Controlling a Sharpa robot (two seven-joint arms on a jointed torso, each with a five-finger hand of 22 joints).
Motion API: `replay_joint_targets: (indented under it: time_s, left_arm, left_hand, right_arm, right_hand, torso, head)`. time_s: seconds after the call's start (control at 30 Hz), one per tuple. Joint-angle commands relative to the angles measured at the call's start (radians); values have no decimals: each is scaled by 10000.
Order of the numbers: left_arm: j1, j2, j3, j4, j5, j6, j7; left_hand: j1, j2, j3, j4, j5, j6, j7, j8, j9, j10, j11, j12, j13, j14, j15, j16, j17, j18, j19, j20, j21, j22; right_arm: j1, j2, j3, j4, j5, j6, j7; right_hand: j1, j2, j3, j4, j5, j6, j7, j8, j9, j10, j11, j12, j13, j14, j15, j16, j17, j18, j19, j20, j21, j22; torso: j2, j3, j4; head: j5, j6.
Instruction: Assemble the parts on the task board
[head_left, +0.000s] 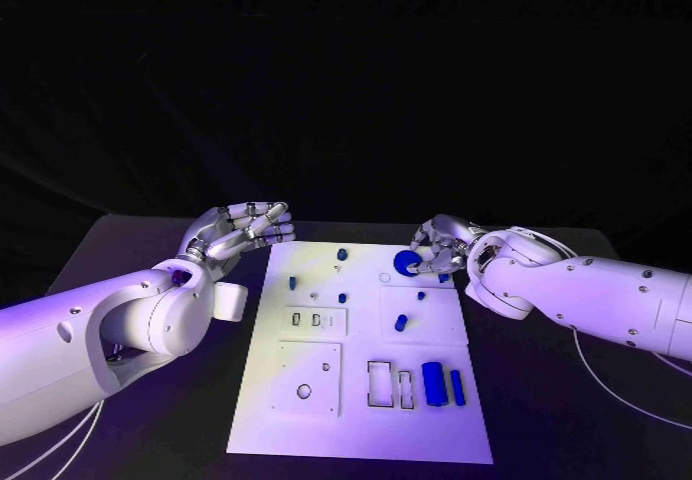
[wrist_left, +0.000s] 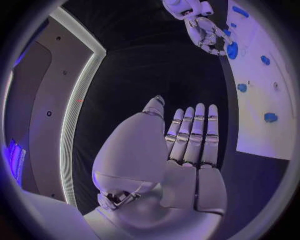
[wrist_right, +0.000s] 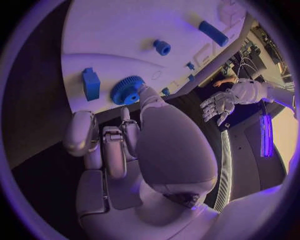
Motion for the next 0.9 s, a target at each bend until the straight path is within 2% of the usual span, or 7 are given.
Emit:
replay_joint_targets:
  time_s: [0.03, 0.33, 0.5, 0.63, 0.73, 0.9]
  left_arm:
    - [11, 15, 9, 30, -63, 147, 62]
    - [11, 9, 9, 31, -63, 120, 74]
    - [11, 3, 9, 37, -63, 120, 72]
    - [12, -8, 9, 26, -52, 127, 54]
    - [12, -19, 10, 21, -17, 128, 41]
    - [12, -27, 9, 17, 8, 133, 31]
  left_hand:
    - [-81, -12, -68, -1, -51, -43, 375, -35, -2, -75, 15, 21, -10, -73, 12, -44, 17, 89, -31, 21, -51, -11]
    - [-74, -10, -67, -4, -49, -52, 377, -38, -2, -86, 15, 19, -11, -78, 12, -44, 20, 90, -33, 21, -52, -13]
    - [-70, -6, -68, -6, -48, -57, 378, -40, -2, -94, 15, 19, -11, -81, 12, -43, 23, 91, -35, 22, -52, -15]
    - [-78, 8, -69, 3, -46, -64, 381, -43, -2, -105, 18, 19, -11, -86, 13, -41, 27, 92, -36, 24, -53, -17]
    - [-89, 22, -70, 13, -44, -71, 384, -45, -2, -116, 20, 19, -12, -90, 14, -40, 30, 93, -38, 25, -53, -19]
    - [-89, 22, -70, 13, -44, -71, 384, -45, -2, -116, 20, 19, -12, -90, 14, -40, 30, 93, -38, 25, -53, -19]
  right_arm:
    - [-17, 29, -7, -28, -152, 261, -13]
    - [-48, 84, -16, -90, -189, 344, 12]
    - [-69, 136, -20, -132, -190, 455, 27]
    - [-89, 157, -21, -174, -179, 456, 37]
    - [-96, 155, -21, -189, -181, 370, 39]
    - [-102, 149, -22, -179, -296, 120, 37]
  right_hand:
    - [11, 92, 61, 10, 45, 20, 7, 43, -12, 69, 2, 34, 172, 1058, 93, 40, 2632, -172, 80, -19, 24, 9]
    - [42, 158, 188, 17, 61, 82, 7, 80, -42, 104, 4, 110, 252, 1058, 96, 40, 2632, -174, 80, -14, 45, 45]
    - [-115, 278, 360, 46, 190, 237, -5, 112, -112, 183, -5, 229, 382, 1058, 92, 40, 2632, -184, 95, -13, 102, 132]
    - [-342, 486, 763, 36, 522, 537, -39, 4, -271, 291, -39, 356, 531, 1058, 68, 40, 2632, -191, 107, -30, 152, 225]
    - [-339, 575, 1084, 27, 607, 781, -84, -55, -354, 378, -79, 444, 642, 1058, 36, 40, 2632, -198, 123, -55, 193, 293]
    - [-451, 580, 1454, 32, 562, 1121, -154, -157, -432, 471, -140, 530, 753, 1058, -15, 40, 2632, -205, 135, -99, 223, 358]
  torso:
    - [6, -1, 8]
    - [6, 0, 1]
    - [7, 3, 2]
    - [-4, 4, 5]
    - [-6, -4, 5]
    - [-2, 2, 5]
  head:
    - [4, -5]
    - [2, -11]
    - [-5, -15]
    - [-7, -25]
    - [-9, -35]
    - [5, -33]
